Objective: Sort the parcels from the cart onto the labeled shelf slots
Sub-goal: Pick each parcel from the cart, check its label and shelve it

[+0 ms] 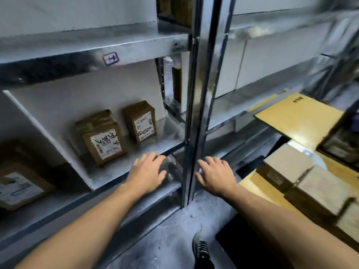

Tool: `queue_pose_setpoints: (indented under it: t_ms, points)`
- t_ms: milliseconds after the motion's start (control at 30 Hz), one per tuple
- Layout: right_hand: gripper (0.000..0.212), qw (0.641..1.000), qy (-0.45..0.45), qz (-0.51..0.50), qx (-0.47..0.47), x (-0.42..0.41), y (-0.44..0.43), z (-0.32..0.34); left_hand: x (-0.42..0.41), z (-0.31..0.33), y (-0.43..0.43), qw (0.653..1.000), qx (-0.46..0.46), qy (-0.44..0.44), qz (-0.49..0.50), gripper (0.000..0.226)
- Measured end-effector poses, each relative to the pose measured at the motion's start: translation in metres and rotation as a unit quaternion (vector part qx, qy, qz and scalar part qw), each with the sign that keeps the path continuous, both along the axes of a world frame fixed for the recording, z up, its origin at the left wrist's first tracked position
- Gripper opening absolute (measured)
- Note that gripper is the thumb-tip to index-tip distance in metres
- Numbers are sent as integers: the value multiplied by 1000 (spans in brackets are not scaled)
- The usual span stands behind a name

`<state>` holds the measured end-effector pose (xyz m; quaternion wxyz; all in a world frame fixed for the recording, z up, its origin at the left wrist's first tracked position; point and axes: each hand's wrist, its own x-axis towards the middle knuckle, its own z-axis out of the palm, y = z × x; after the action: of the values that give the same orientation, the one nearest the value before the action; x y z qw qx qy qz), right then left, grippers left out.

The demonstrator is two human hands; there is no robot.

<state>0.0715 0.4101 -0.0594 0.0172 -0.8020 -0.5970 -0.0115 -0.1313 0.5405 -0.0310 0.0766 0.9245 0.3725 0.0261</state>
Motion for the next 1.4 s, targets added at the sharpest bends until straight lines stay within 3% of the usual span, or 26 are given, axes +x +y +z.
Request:
queue_pose_setpoints:
  t_ms: [300, 633, 1000, 1400]
  points:
    - [45, 981, -10, -193, -16, 54, -142, 18, 114, 6, -80, 984, 4, -13, -179, 52]
    - [48, 920, -4, -393, 4, 122, -339, 17, 264, 11, -247, 932, -7, -52, -360, 52]
    - [48, 877, 79, -474, -19, 204, -500, -24, 373, -25, -422, 902, -38, 13, -430, 49]
    - [57, 809, 280, -512, 76, 220, -544, -94, 405, -56, -479, 908, -36, 108, -404, 46]
